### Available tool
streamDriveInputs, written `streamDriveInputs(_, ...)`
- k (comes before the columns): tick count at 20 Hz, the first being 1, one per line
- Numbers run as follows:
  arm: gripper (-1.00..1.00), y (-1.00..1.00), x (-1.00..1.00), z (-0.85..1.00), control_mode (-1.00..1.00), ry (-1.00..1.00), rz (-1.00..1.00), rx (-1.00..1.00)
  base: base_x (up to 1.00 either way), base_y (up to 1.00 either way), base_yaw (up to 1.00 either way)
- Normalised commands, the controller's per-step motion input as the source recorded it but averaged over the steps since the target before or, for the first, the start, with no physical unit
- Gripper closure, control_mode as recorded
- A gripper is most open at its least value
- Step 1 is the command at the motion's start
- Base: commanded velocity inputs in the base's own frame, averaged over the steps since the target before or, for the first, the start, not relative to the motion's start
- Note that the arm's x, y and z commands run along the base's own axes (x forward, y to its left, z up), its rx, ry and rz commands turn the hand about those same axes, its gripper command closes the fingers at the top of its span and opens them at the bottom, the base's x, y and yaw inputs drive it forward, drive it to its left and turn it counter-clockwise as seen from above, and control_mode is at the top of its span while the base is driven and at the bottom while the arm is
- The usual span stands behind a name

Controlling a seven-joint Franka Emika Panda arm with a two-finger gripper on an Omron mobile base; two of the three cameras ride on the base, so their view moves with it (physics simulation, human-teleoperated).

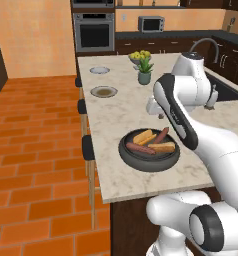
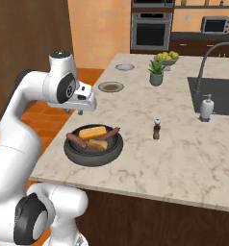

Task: Place one bun and one sausage from the bowl on each plate.

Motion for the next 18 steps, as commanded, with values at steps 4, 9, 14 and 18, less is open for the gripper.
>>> streamDriveInputs(4,-1.0,-0.02,-0.31,-0.08,-1.0,0.0,0.0,0.0,0.0,0.0,0.0)
streamDriveInputs(9,-1.0,0.0,-0.32,-0.45,-1.0,-0.03,-0.08,0.0,0.0,0.0,0.0)
streamDriveInputs(14,-1.0,0.0,-0.02,-0.39,-1.0,-0.03,-0.24,0.06,0.0,0.0,0.0)
streamDriveInputs(18,-1.0,0.0,0.14,-0.23,-1.0,0.0,-0.27,0.14,0.0,0.0,0.0)
